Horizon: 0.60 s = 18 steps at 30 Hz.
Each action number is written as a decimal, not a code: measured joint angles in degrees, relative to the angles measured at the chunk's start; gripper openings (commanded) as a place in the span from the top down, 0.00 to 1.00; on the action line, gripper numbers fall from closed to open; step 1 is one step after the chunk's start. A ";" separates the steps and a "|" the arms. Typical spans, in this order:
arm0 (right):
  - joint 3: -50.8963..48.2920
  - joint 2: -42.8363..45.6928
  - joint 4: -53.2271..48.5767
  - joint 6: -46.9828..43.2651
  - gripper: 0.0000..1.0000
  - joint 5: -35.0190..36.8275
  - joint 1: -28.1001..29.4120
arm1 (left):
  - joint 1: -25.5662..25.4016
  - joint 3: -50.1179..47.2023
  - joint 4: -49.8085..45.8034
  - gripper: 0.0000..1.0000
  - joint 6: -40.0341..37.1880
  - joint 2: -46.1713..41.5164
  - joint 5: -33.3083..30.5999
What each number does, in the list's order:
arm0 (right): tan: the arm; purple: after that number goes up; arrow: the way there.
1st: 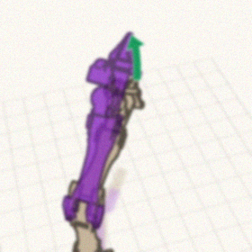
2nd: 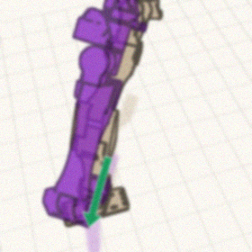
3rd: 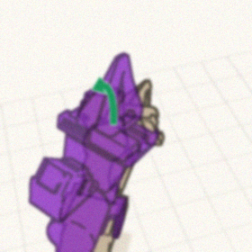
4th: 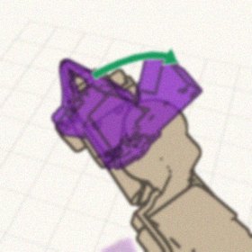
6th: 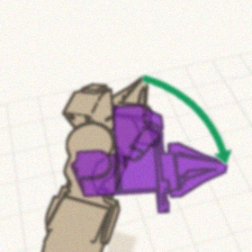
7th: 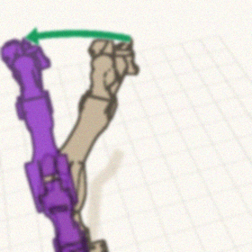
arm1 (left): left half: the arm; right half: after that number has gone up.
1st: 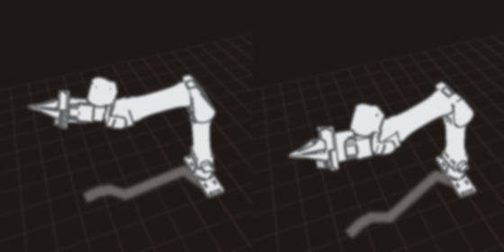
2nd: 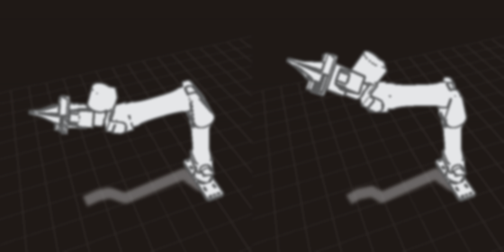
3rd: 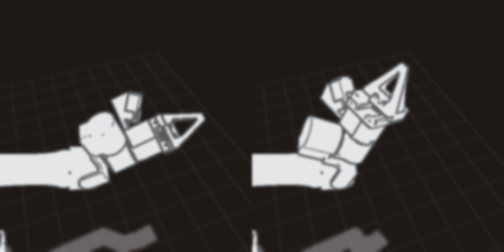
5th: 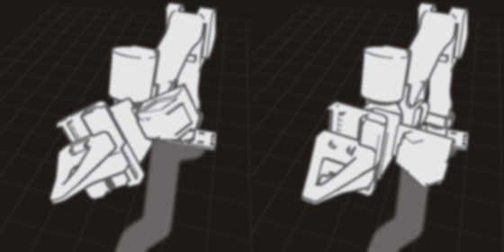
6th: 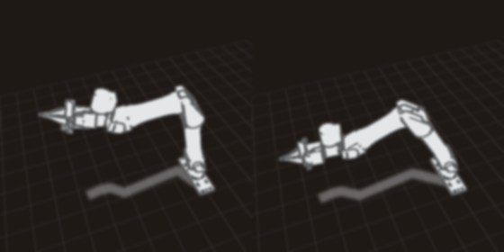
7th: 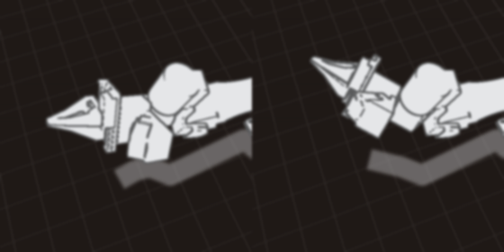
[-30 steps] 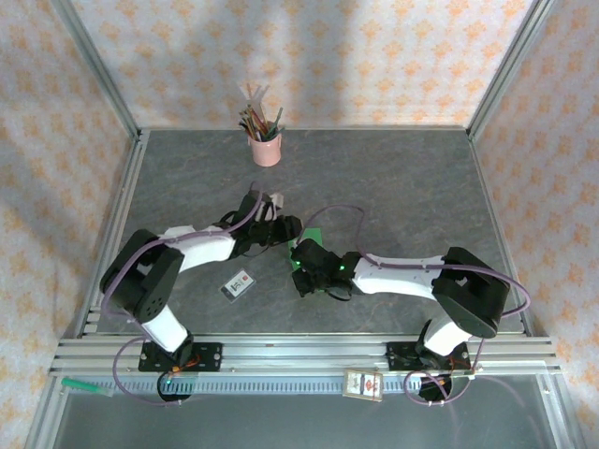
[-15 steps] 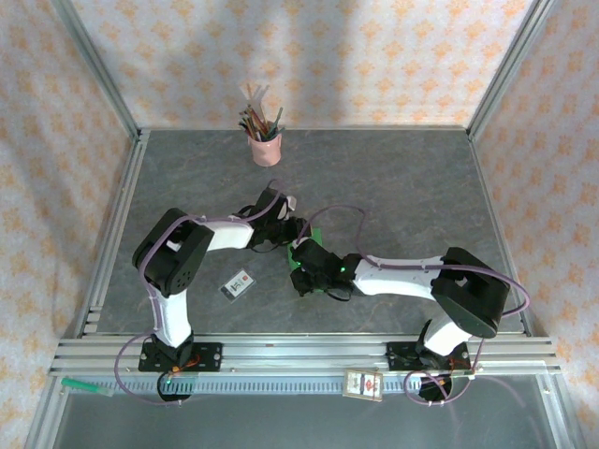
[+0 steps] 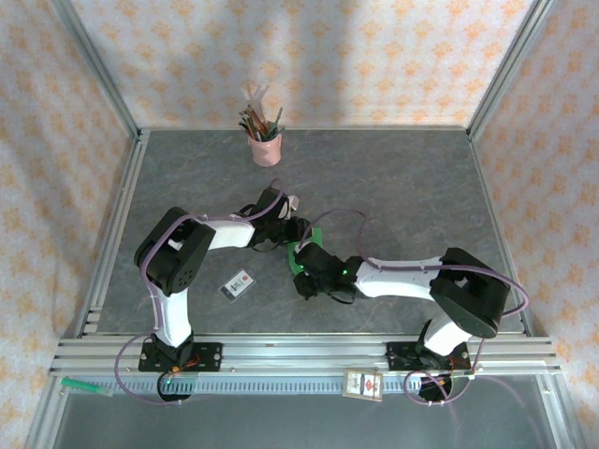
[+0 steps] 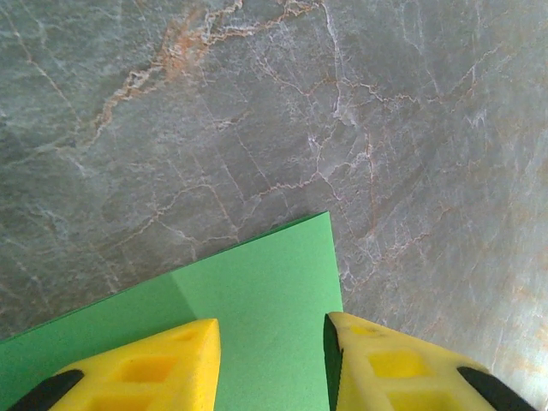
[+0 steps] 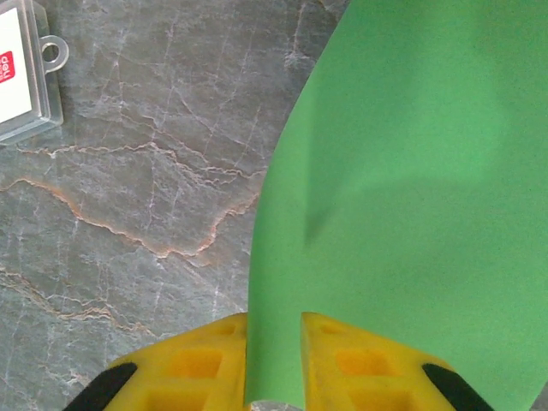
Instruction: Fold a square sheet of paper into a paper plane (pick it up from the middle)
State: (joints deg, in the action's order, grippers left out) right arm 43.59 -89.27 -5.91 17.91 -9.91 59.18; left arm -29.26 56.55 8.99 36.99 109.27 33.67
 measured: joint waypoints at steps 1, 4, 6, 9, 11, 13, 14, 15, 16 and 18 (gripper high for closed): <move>-0.02 0.17 -0.02 0.00 0.80 -0.02 -0.07 | 0.00 0.00 0.00 0.63 0.00 0.00 0.02; -0.02 0.66 0.35 -0.04 0.83 -0.22 -0.44 | 0.00 0.00 0.00 0.64 0.00 0.00 0.00; -0.02 0.74 0.79 -0.04 0.86 -0.42 -0.74 | 0.00 0.00 0.00 0.64 0.00 0.04 0.00; -0.02 0.74 1.20 -0.22 0.89 -0.68 -1.31 | 0.00 0.02 0.00 0.64 -0.04 0.11 0.00; -0.02 0.74 1.44 -0.20 0.90 -1.14 -1.99 | 0.00 0.07 -0.02 0.65 -0.13 0.15 0.02; -0.02 0.79 1.68 -0.24 0.91 -1.60 -2.95 | 0.00 0.35 -0.04 0.65 -0.57 0.39 0.09; -0.02 0.87 1.70 -0.22 0.91 -1.79 -3.34 | 0.00 0.55 -0.09 0.65 -0.72 0.55 0.17; -0.04 1.11 1.73 -0.26 0.91 -2.08 -3.82 | 0.00 0.74 -0.17 0.65 -0.98 0.72 0.24; -0.11 1.38 1.86 -0.31 0.91 -2.25 -4.31 | 0.00 0.81 -0.20 0.65 -1.11 0.76 0.26; -0.15 1.68 2.19 -0.63 0.91 -2.78 -5.11 | 0.00 0.81 -0.22 0.66 -1.33 0.76 0.26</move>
State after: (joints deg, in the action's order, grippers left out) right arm 43.44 -87.59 -3.73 17.28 -12.69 54.06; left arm -29.26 57.36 8.78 35.66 110.04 33.93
